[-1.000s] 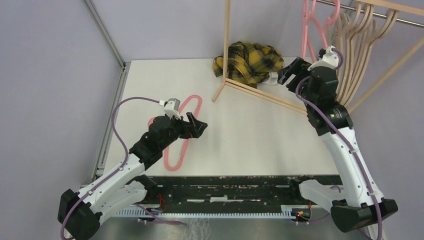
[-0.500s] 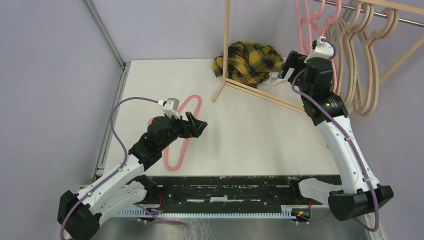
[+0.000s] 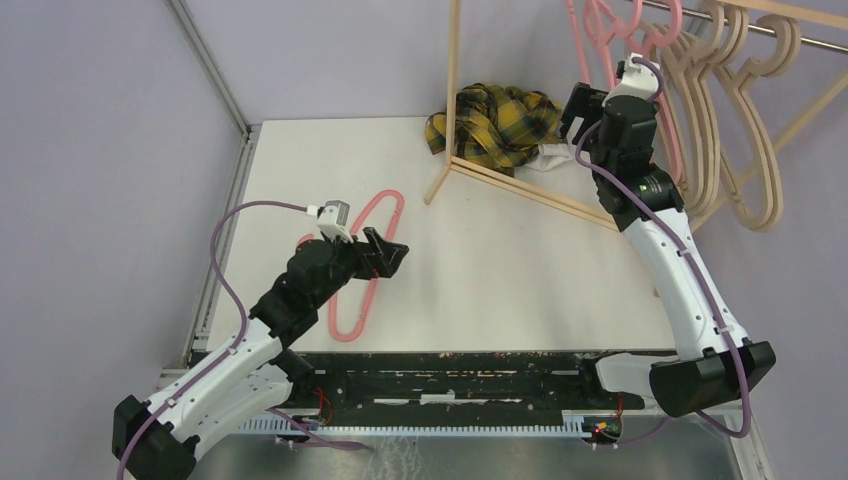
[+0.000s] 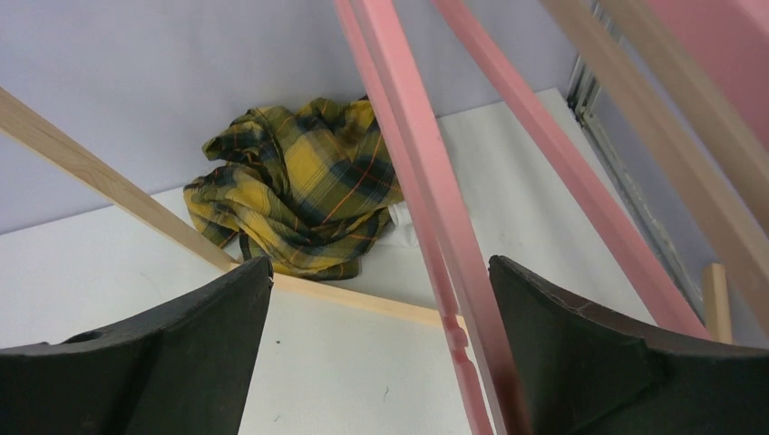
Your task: Organize the hangers
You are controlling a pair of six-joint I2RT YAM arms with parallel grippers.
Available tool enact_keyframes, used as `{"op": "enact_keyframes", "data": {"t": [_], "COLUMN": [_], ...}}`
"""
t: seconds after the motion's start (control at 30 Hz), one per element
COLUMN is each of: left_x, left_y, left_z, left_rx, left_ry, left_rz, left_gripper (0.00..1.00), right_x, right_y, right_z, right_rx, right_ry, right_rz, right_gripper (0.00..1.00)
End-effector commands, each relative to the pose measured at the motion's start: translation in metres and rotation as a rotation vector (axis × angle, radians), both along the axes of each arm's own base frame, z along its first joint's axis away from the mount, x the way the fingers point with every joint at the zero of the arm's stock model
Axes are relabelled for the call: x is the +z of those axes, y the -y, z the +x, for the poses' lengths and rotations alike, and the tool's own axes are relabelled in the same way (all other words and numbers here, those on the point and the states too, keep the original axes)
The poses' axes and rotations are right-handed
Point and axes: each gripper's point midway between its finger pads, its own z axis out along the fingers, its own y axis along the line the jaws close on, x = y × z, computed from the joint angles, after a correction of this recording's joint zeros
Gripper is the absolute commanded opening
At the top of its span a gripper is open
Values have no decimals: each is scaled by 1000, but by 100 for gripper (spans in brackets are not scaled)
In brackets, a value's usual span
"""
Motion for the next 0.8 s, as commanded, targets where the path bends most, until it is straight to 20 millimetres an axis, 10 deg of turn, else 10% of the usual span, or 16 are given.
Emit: {"op": "enact_keyframes", "data": {"t": [0.0,0.3,0.77], "left_x": [3,-2,-9], "left_y": [-2,-3,2], "left_z": [2,1,3], "left_rx": [14,19,7], "left_ry": [16,9,-3], "left_rz": [-5,-8,-9], "left_gripper": [99,99,99], "right_x": [57,69,110], "right_y": [12,35,0], "right_z": [-8,-20,-73], "right_rx": [-37,-130,148], "right_ry": [157,161,377], "right_rz": [-36,-135,-113], "right_gripper": [97,97,96]}}
